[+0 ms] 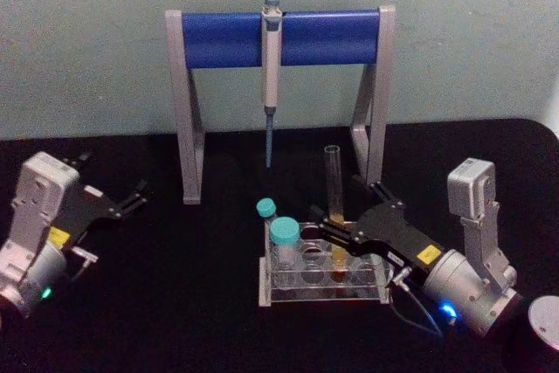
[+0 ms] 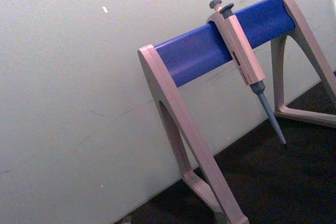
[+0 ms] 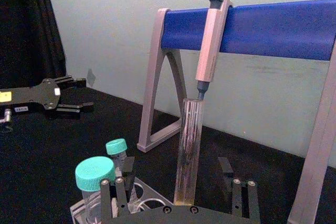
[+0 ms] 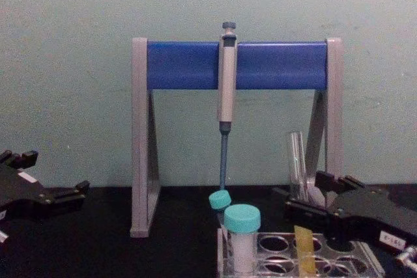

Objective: Pick up the test tube from the test tube rack, shake it, then place it back into the test tube rack.

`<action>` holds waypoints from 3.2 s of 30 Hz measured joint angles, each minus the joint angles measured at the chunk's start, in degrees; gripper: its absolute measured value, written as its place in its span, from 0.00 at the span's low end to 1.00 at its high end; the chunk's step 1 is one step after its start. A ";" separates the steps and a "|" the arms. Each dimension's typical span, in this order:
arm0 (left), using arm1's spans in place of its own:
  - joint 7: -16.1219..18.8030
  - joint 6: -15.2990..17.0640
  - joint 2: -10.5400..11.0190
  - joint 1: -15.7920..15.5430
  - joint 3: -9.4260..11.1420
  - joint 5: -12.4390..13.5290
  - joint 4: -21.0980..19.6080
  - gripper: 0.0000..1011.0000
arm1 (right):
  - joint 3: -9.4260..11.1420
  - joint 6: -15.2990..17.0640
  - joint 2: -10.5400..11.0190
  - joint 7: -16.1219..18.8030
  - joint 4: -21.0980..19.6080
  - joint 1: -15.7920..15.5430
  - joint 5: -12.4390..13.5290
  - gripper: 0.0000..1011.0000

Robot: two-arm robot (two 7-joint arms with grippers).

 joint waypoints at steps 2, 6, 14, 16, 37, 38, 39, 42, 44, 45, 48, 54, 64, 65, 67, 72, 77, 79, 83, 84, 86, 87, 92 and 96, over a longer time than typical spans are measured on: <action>0.00 0.00 0.00 0.00 0.00 0.00 0.00 1.00 | 0.00 0.00 0.00 0.00 0.00 0.00 0.01 0.99; 0.00 0.00 0.00 0.00 0.00 0.00 0.00 1.00 | 0.01 0.00 0.00 0.00 0.00 0.00 0.02 0.99; 0.00 0.00 0.00 0.00 0.00 0.00 0.00 1.00 | 0.33 -0.21 0.18 0.00 -0.39 -0.28 0.26 0.99; 0.00 0.00 0.00 0.00 0.00 0.00 0.00 1.00 | 0.71 -0.33 0.46 -0.07 -1.10 -0.82 0.48 0.99; 0.00 0.00 0.00 0.00 0.00 0.00 0.00 1.00 | 9.57 -4.33 -0.57 -12.78 -5.42 -10.00 -3.36 0.99; 0.00 0.00 0.00 0.00 0.00 0.00 0.00 1.00 | 9.71 -4.41 -0.78 -13.33 -5.14 -10.10 -3.83 0.99; 0.00 0.00 0.00 0.00 0.00 0.00 0.00 1.00 | 9.85 -4.45 -0.99 -13.78 -4.82 -10.17 -4.30 0.99; 0.00 0.00 0.00 0.00 0.00 0.00 0.00 1.00 | 10.15 -4.36 -1.97 -15.47 -3.26 -10.29 -6.16 0.99; 0.00 0.00 0.00 0.00 0.00 0.00 0.00 1.00 | 10.17 -4.07 -2.33 -15.90 -2.58 -10.26 -6.84 0.99; 0.00 0.00 0.00 0.00 0.00 0.00 0.00 1.00 | 10.17 -3.94 -2.44 -16.05 -2.34 -10.23 -7.06 0.99; 0.00 0.00 0.00 0.00 0.00 0.00 0.00 1.00 | 10.25 -3.23 -3.06 -16.46 -1.14 -10.01 -7.90 0.99; 0.00 0.00 0.00 0.00 0.00 0.00 0.00 1.00 | 10.45 -2.09 -3.98 -16.65 0.46 -9.62 -9.21 0.99; 0.00 0.00 0.00 0.00 0.00 0.00 0.00 1.00 | 10.70 -1.53 -4.44 -16.09 1.14 -9.35 -9.95 0.99; 0.00 0.00 0.00 0.00 0.00 0.00 0.00 1.00 | 10.70 -1.54 -4.43 -16.09 1.12 -9.34 -9.94 0.99; 0.00 0.00 0.00 0.00 0.00 0.00 0.00 1.00 | 10.70 -1.55 -4.42 -16.09 1.11 -9.35 -9.93 0.99; 0.00 0.00 0.00 0.00 0.00 0.00 0.00 1.00 | 10.68 -1.57 -4.40 -16.10 1.06 -9.36 -9.93 0.99; 0.00 0.00 0.00 0.00 0.00 0.00 0.00 1.00 | 10.66 -1.59 -4.38 -16.11 1.04 -9.38 -9.89 0.99; 0.00 0.00 0.00 0.00 0.00 0.00 0.00 1.00 | 10.64 -1.60 -4.37 -16.11 1.02 -9.39 -9.88 0.99; 0.00 0.00 0.00 0.00 0.00 0.00 0.00 1.00 | 10.62 -1.62 -4.35 -16.12 1.00 -9.41 -9.86 0.99; 0.00 0.00 0.00 0.00 0.00 0.00 0.00 1.00 | 10.62 -1.62 -4.35 -16.12 1.00 -9.41 -9.85 0.99; 0.00 0.00 0.00 0.00 0.00 0.00 0.00 1.00 | 10.60 -1.64 -4.34 -16.12 0.98 -9.42 -9.84 0.99; 0.00 0.00 0.00 0.00 0.00 0.00 0.00 1.00 | 10.60 -1.63 -4.33 -16.12 0.98 -9.42 -9.84 0.99; 0.00 0.00 0.00 0.00 0.00 0.00 0.00 1.00 | 10.60 -1.66 -4.33 -16.13 0.96 -9.42 -9.81 0.99; 0.00 0.00 0.00 0.00 0.00 0.00 0.00 1.00 | 10.60 -1.66 -4.33 -16.13 0.96 -9.42 -9.79 0.99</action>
